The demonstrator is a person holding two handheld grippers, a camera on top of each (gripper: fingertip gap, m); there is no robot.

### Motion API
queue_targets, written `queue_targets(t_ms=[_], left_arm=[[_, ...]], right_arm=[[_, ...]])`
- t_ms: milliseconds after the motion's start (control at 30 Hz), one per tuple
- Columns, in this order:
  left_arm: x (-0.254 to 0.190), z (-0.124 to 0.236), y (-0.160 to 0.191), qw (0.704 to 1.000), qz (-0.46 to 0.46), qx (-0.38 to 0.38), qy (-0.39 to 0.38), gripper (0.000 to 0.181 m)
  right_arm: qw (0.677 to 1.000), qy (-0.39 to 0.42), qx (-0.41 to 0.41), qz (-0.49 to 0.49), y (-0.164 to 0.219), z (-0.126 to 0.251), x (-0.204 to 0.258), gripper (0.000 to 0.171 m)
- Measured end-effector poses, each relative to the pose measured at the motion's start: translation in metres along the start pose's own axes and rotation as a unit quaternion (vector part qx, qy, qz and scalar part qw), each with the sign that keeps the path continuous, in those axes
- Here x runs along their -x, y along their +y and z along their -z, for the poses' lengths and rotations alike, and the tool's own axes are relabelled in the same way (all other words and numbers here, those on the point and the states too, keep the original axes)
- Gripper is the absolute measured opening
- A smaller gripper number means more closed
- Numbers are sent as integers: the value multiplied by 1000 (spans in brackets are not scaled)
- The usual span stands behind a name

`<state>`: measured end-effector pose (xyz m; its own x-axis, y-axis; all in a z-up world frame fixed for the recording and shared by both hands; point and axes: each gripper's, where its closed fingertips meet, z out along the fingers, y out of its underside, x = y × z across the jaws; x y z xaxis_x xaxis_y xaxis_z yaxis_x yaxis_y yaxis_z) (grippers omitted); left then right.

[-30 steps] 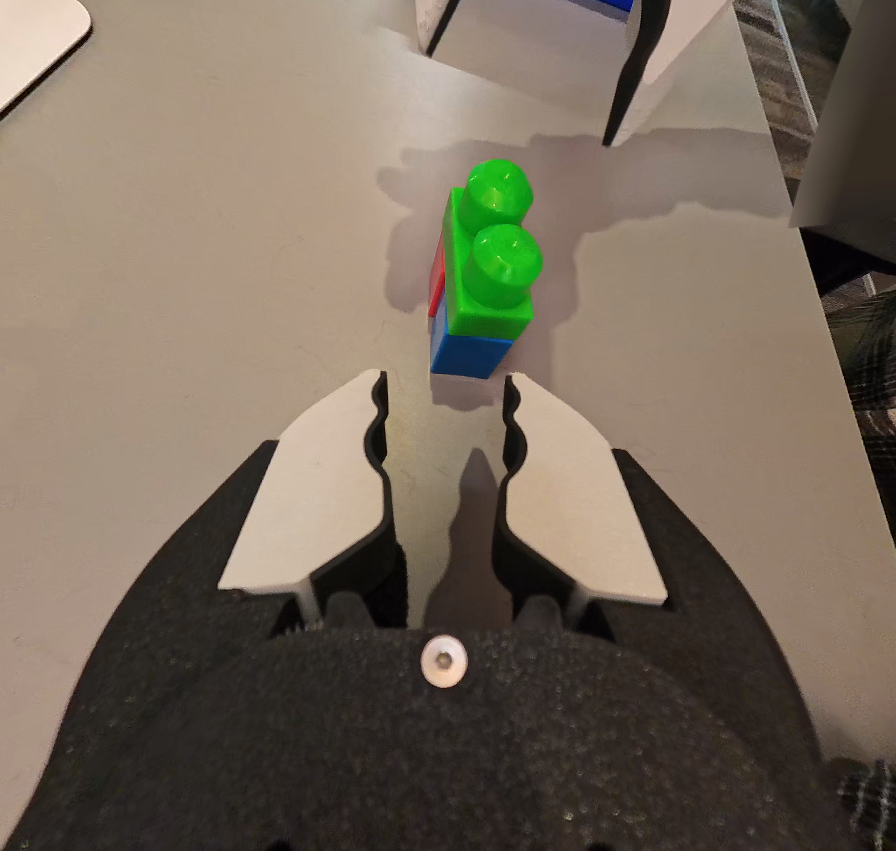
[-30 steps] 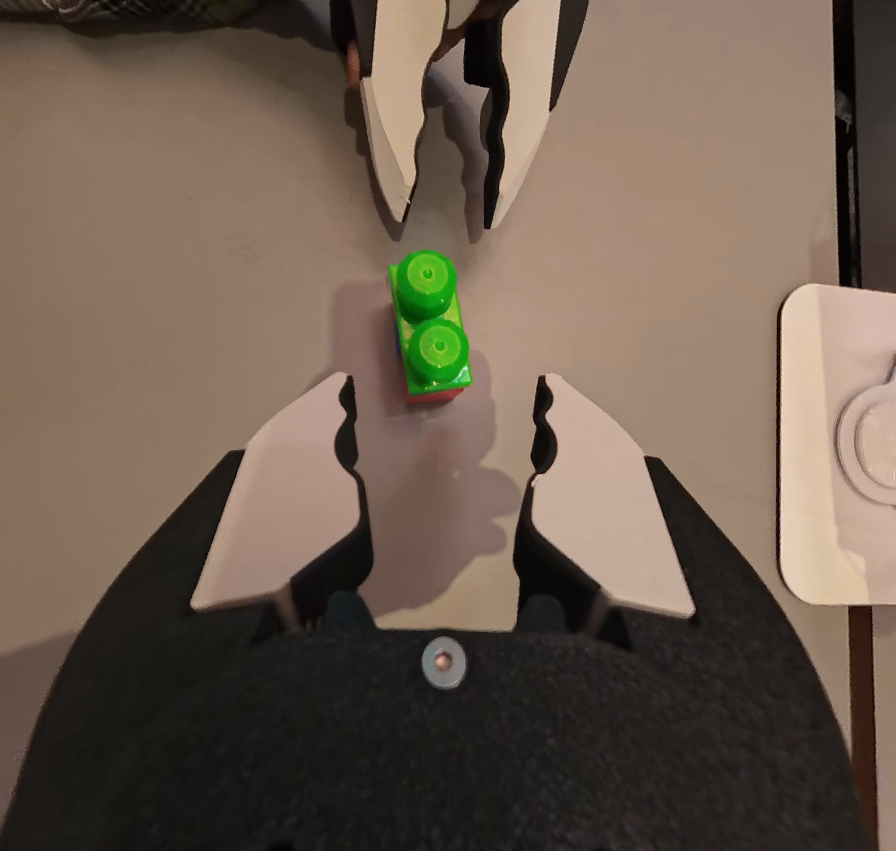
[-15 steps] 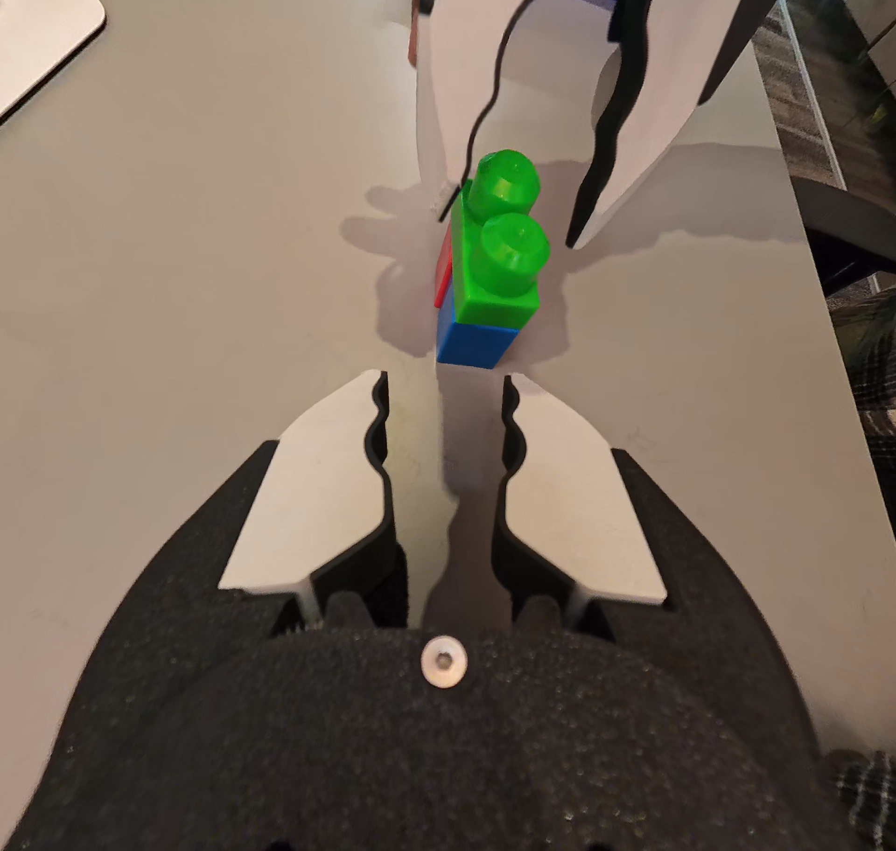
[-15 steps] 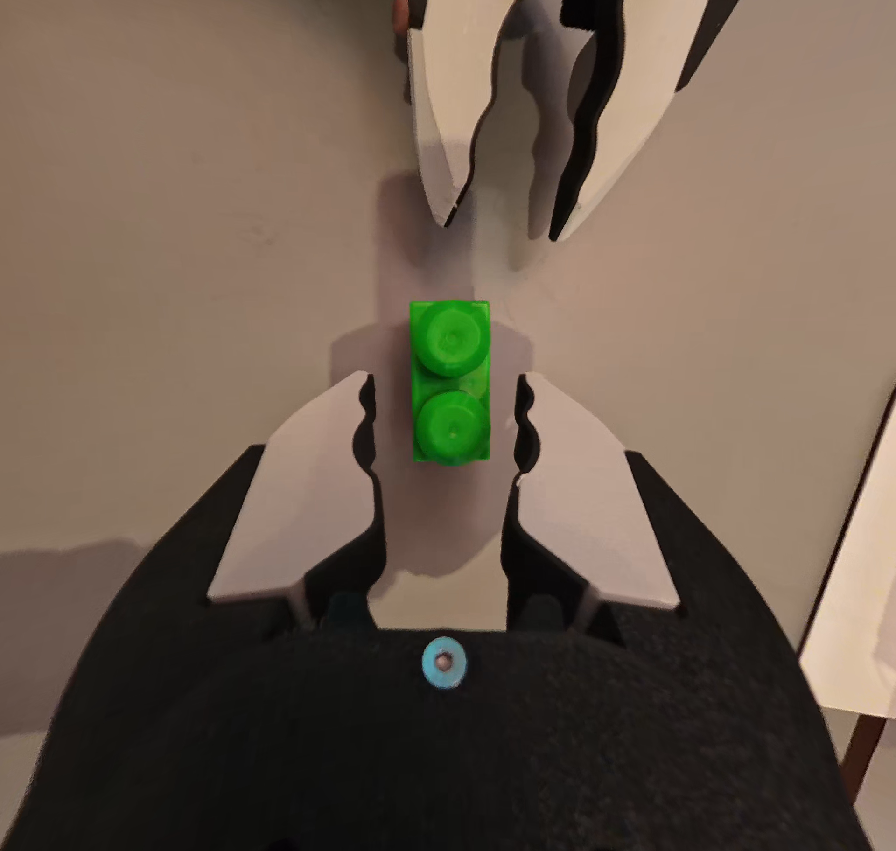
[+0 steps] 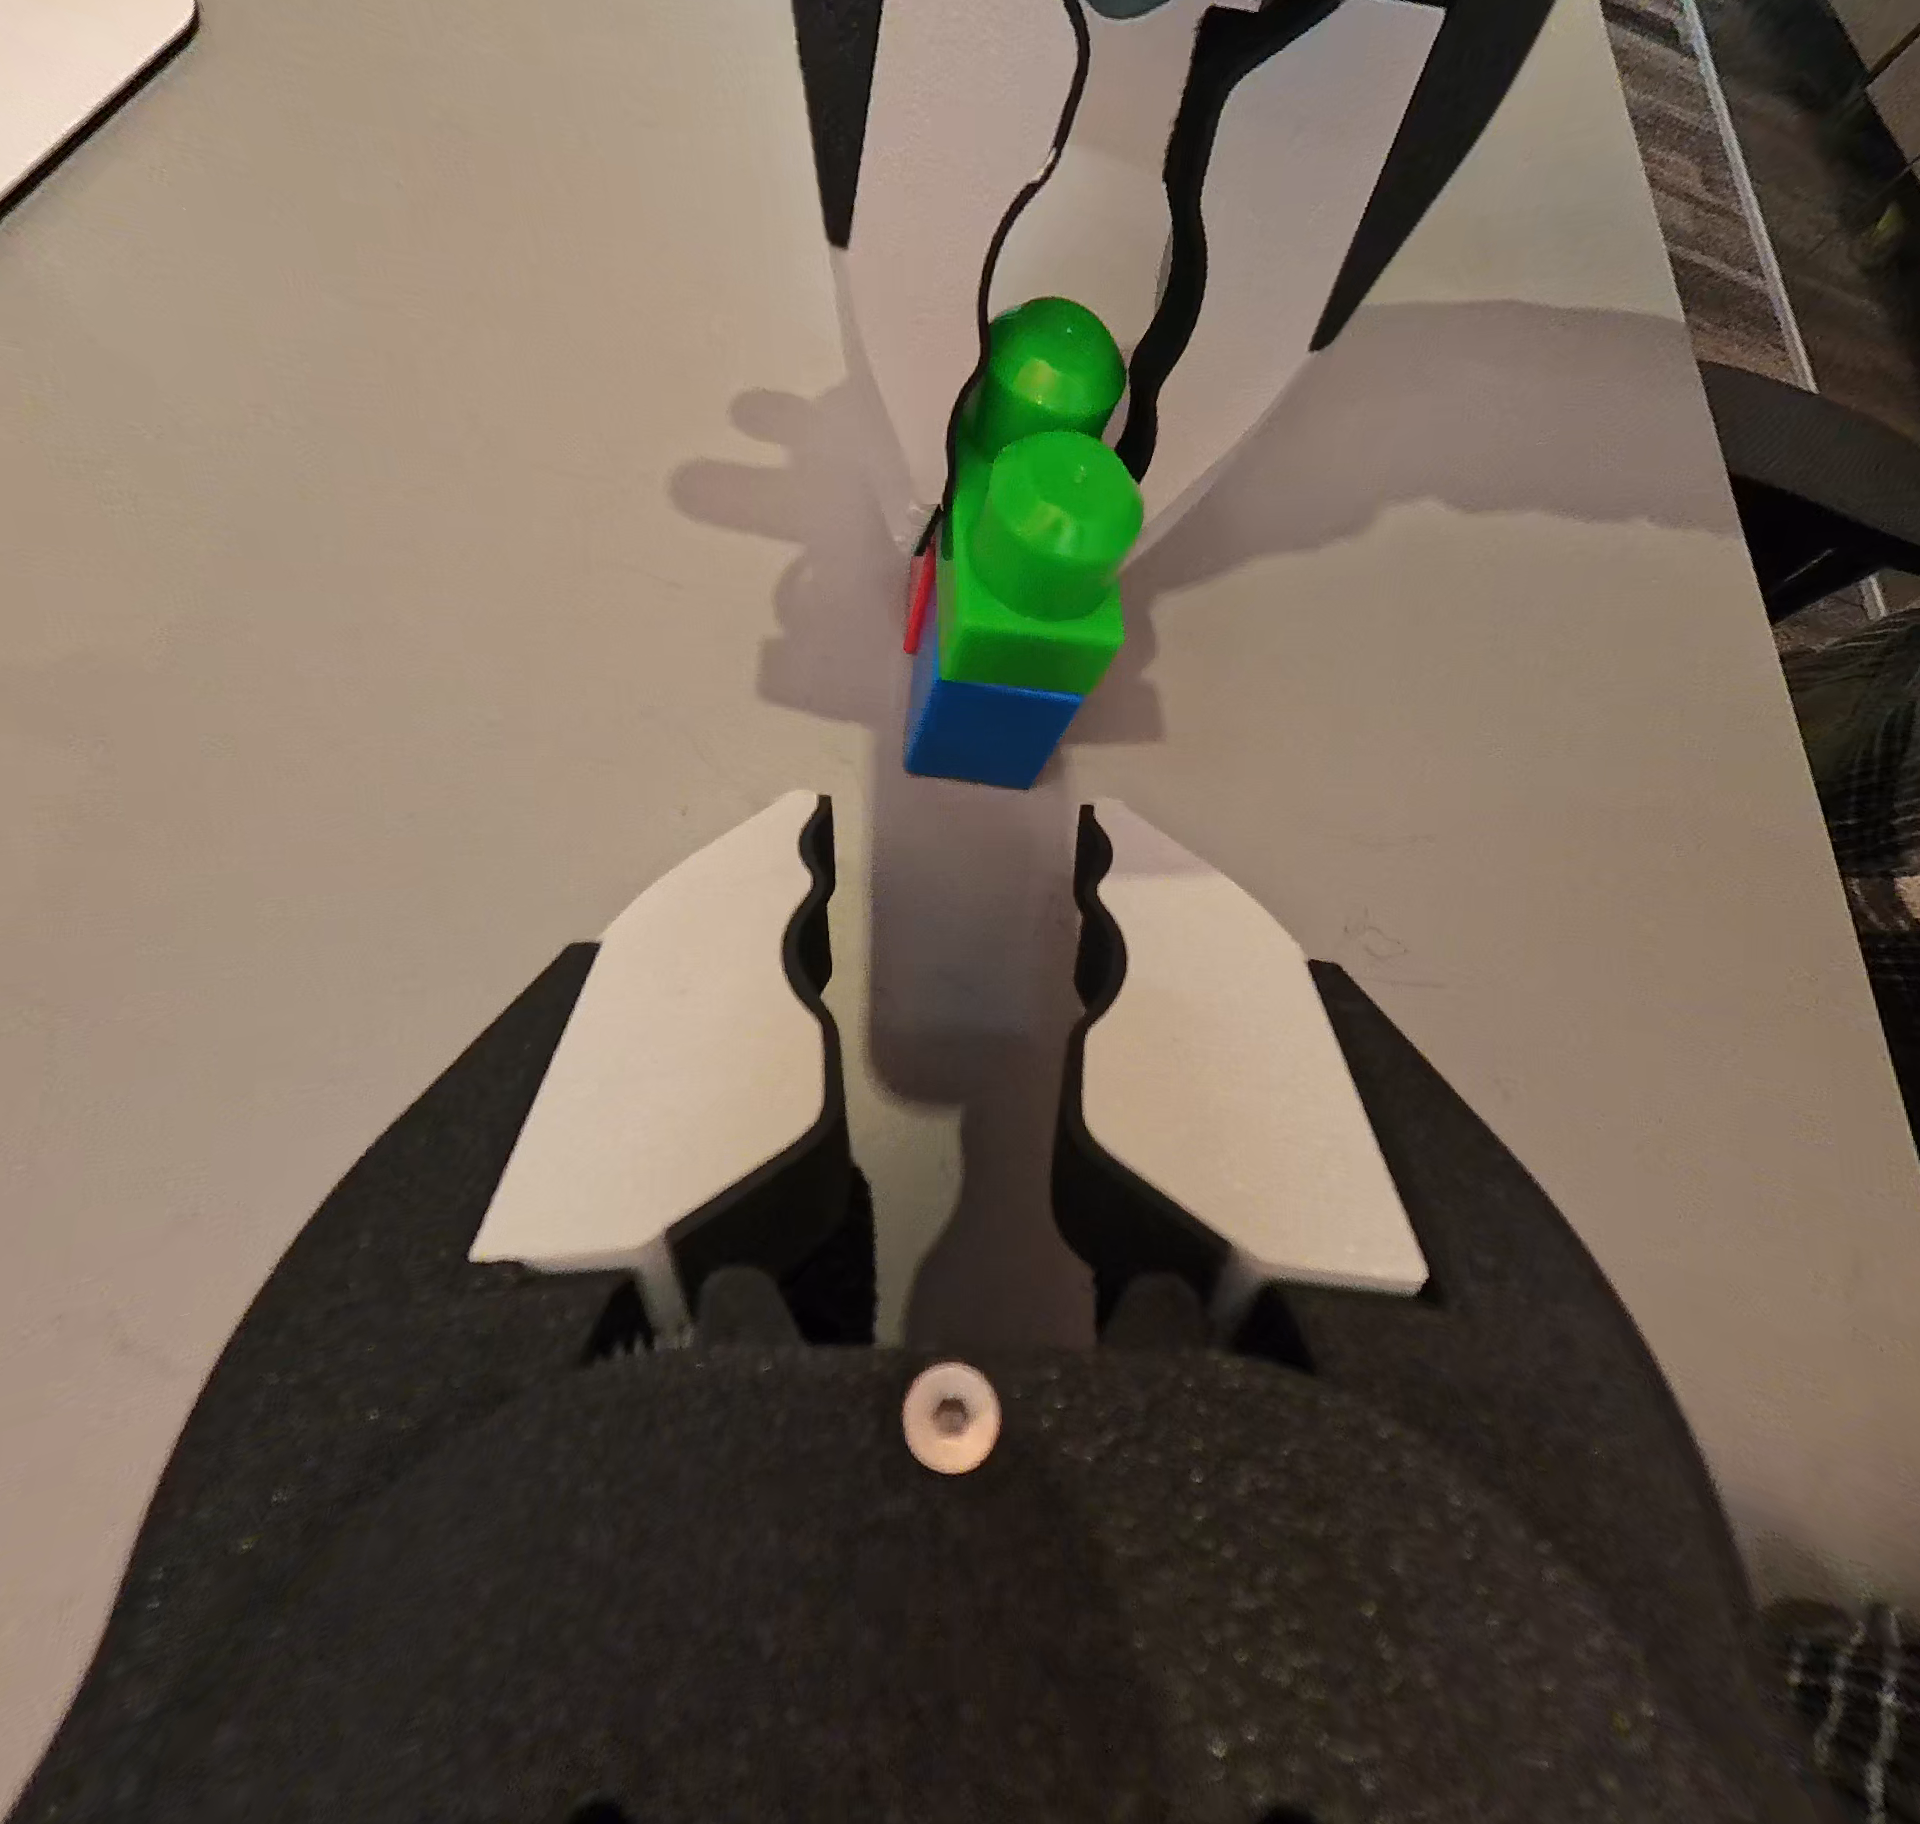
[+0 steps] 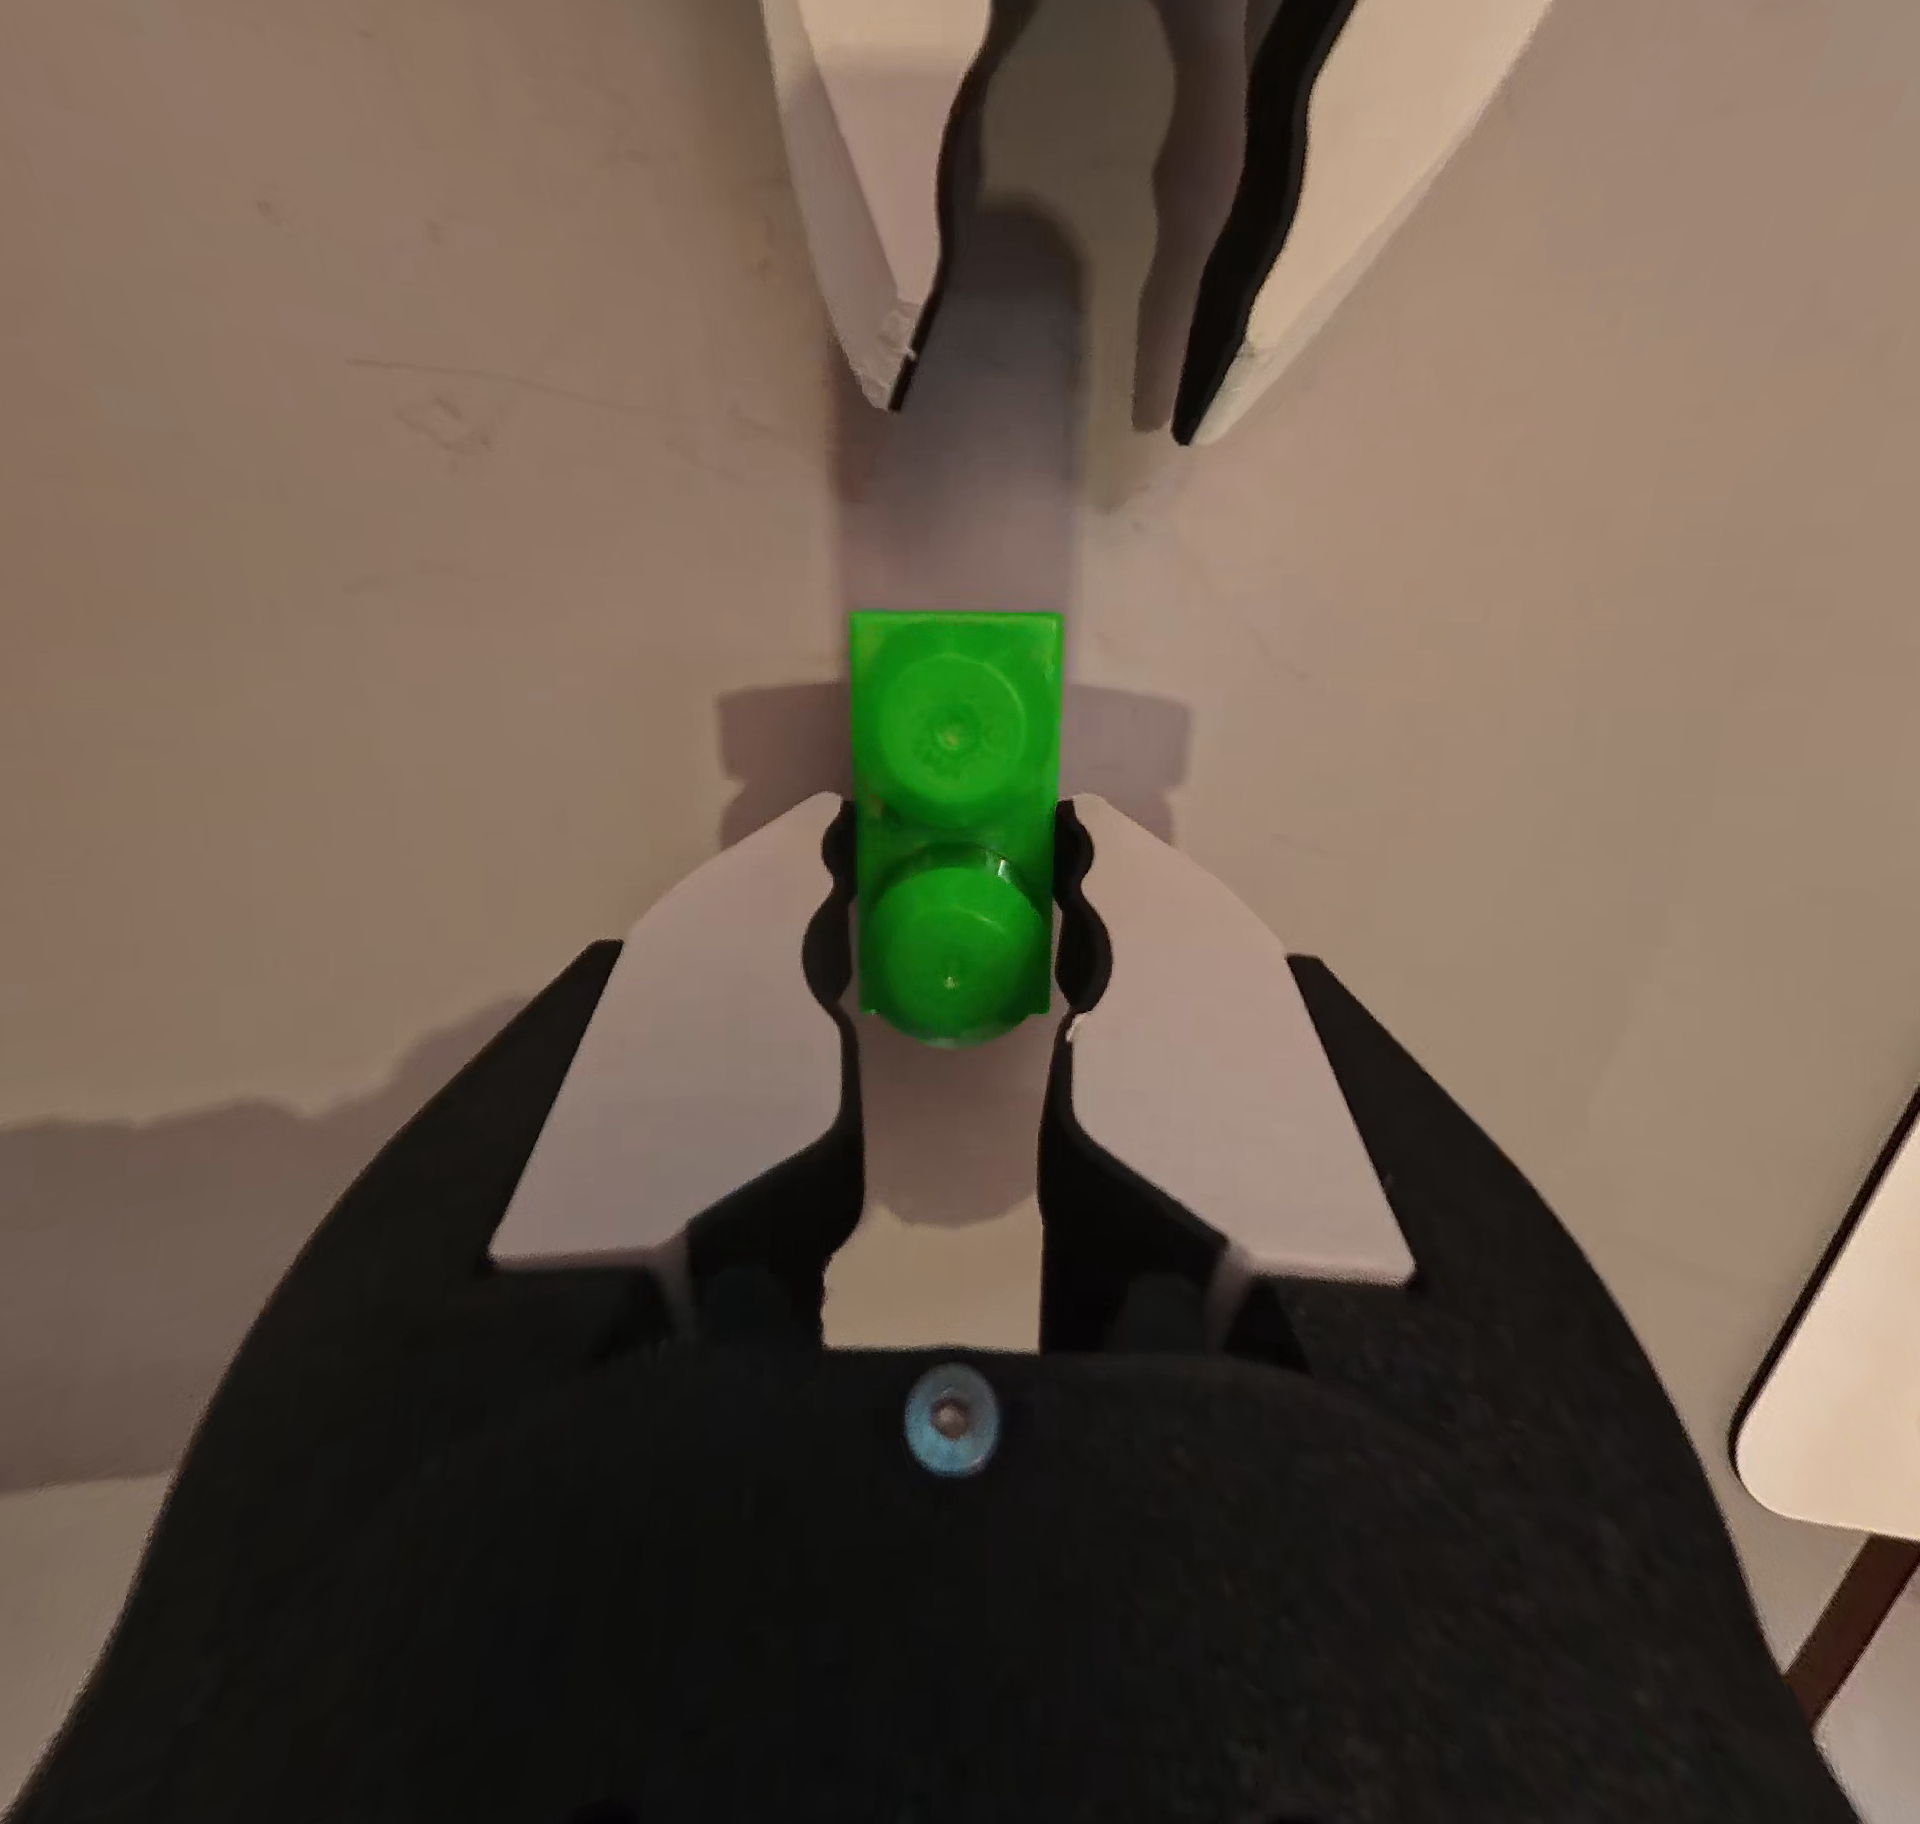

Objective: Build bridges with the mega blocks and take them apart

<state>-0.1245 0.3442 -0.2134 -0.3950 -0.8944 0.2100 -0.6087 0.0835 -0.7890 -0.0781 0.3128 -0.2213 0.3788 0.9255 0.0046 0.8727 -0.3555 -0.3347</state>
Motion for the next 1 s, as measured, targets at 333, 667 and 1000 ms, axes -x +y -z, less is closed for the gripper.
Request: queue_targets(t_ms=[333, 667, 1000], left_arm=[[-3, -9, -17, 999, -15, -36, -4, 50], [11, -20, -48, 990, -54, -82, -103, 83], [31, 1, -75, 962, -65, -141, -223, 94]], right_arm=[[993, -19, -78, -88, 4, 43, -8, 35], [964, -3, -185, -193, -14, 85, -17, 35], [929, 25, -224, -295, -26, 104, -34, 35]])
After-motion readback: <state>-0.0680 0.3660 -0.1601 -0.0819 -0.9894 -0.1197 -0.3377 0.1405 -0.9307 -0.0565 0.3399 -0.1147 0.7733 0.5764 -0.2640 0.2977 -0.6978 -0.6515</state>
